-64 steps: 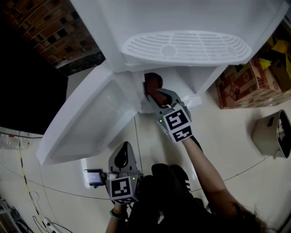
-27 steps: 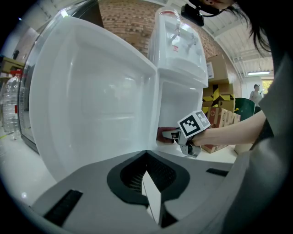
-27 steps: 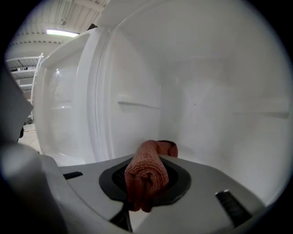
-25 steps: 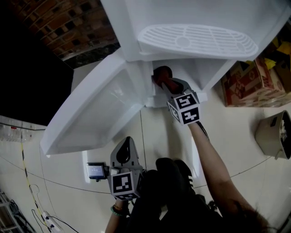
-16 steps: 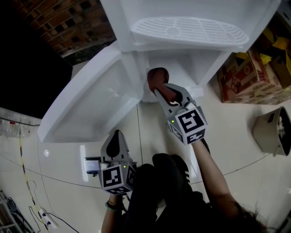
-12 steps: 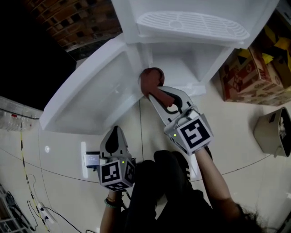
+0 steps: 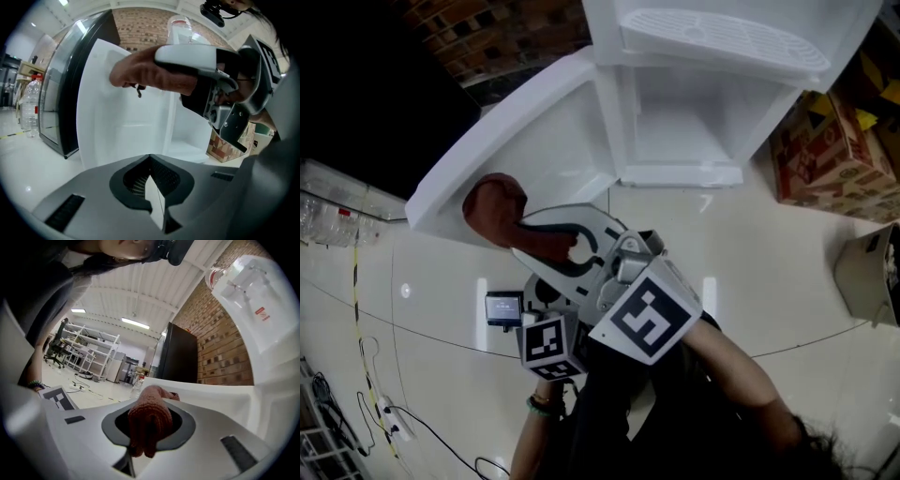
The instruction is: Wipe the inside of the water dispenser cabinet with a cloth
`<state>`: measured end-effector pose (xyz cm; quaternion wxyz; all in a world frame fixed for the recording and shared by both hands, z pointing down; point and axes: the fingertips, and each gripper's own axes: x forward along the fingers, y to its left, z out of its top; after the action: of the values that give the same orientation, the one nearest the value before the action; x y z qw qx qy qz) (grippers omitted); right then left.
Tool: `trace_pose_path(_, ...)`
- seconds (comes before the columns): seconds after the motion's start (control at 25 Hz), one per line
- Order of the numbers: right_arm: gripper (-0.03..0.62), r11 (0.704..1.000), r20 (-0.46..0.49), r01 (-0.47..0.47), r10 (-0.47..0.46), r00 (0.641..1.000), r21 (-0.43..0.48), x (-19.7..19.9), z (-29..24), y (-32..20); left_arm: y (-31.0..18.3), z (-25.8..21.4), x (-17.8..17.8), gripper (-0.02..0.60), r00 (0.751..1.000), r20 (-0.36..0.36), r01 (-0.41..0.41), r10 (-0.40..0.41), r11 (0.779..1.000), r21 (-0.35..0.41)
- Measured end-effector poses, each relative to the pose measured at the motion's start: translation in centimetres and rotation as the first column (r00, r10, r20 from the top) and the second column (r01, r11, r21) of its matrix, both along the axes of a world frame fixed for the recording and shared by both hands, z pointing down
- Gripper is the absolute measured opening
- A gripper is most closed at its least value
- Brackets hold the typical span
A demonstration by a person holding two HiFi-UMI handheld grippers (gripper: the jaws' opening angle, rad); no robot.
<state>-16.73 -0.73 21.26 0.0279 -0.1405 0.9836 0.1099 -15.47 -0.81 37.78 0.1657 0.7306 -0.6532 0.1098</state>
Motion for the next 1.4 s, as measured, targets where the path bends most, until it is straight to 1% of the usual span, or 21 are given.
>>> trace_pose_path(0.08,0.077,0.999,-0.005,0.046,-0.046,0.999,0.017,-1.6,0.0,0.8,0.1,0.1,-0.4,0.005,1.000,-0.003,0.008,-0.008,1.000,-0.002)
trace_pose_path(0.16,0.077,0.997,-0.010,0.069,-0.069,0.998,0.022,-2.7,0.6,0.9,0.0,0.0,-0.8,0.003,1.000,-0.005,0.018,-0.019,1.000,-0.005)
trace_pose_path(0.24,0.077,0.998,-0.017,0.064,-0.064,0.998,0.022,-3.2,1.0,0.2,-0.1,0.0,-1.3,0.003,1.000,-0.003,0.028,-0.028,1.000,-0.005)
trace_pose_path(0.32,0.077,0.999,-0.027,0.040,-0.039,0.999,0.033,-3.2,1.0,-1.2,-0.2,0.0,-1.7,0.003,0.999,-0.001,0.035,-0.035,0.999,-0.004)
trace_pose_path(0.44,0.077,0.998,-0.027,-0.030,0.031,0.999,0.048,-2.0,1.1,-3.9,0.0,0.2,-2.3,0.005,0.999,0.006,0.043,-0.043,0.999,-0.006)
trace_pose_path(0.52,0.077,0.994,-0.011,-0.107,0.107,0.994,0.027,-0.2,1.4,-6.1,0.0,0.3,-2.6,0.003,0.999,0.010,0.044,-0.044,0.999,-0.005)
trace_pose_path(0.56,0.077,0.988,-0.003,-0.152,0.152,0.988,0.000,0.9,1.6,-7.3,0.0,0.2,-2.7,0.003,0.999,0.010,0.045,-0.045,0.999,-0.004)
trace_pose_path(0.64,0.077,0.969,0.000,-0.242,0.242,0.970,-0.058,3.4,2.1,-9.4,0.2,0.1,-2.7,0.003,0.999,0.007,0.047,-0.047,0.999,-0.002)
trace_pose_path(0.72,0.075,0.944,-0.006,-0.318,0.319,0.948,-0.088,6.0,2.4,-11.3,0.3,0.0,-2.7,0.003,0.999,0.006,0.048,-0.048,0.999,0.000)
trace_pose_path(0.84,0.075,0.916,-0.014,-0.392,0.392,0.920,-0.088,8.7,2.5,-13.0,0.2,-0.4,-2.8,0.003,0.999,0.000,0.054,-0.054,0.999,0.002)
trace_pose_path(0.92,0.075,0.911,-0.019,-0.406,0.406,0.914,-0.072,9.3,2.5,-13.2,0.3,-0.5,-3.1,0.005,0.998,-0.004,0.061,-0.061,0.998,0.003)
trace_pose_path(1.0,0.075,0.919,-0.011,-0.391,0.391,0.920,-0.056,8.9,2.2,-12.4,0.4,-0.5,-3.5,0.003,0.998,-0.003,0.071,-0.071,0.997,0.004)
trace_pose_path(1.08,0.075,0.938,0.014,-0.344,0.345,0.939,-0.036,7.8,1.4,-10.7,0.5,-0.5,-4.0,0.005,0.997,0.000,0.081,-0.081,0.997,0.011)
trace_pose_path(1.16,0.077,0.963,0.042,-0.271,0.271,0.962,-0.016,5.8,0.4,-8.3,0.5,-0.8,-4.7,0.003,0.995,-0.002,0.100,-0.100,0.995,0.016)
trace_pose_path(1.28,0.075,0.990,0.063,-0.143,0.144,0.988,-0.019,2.3,-0.2,-4.4,0.6,-1.0,-5.7,0.003,0.991,-0.011,0.136,-0.136,0.991,0.020)
trace_pose_path(1.4,0.077,0.999,0.008,-0.030,0.030,1.000,-0.026,-1.2,1.2,-1.3,0.9,-0.6,-7.3,0.003,0.985,-0.012,0.174,-0.174,0.985,0.021)
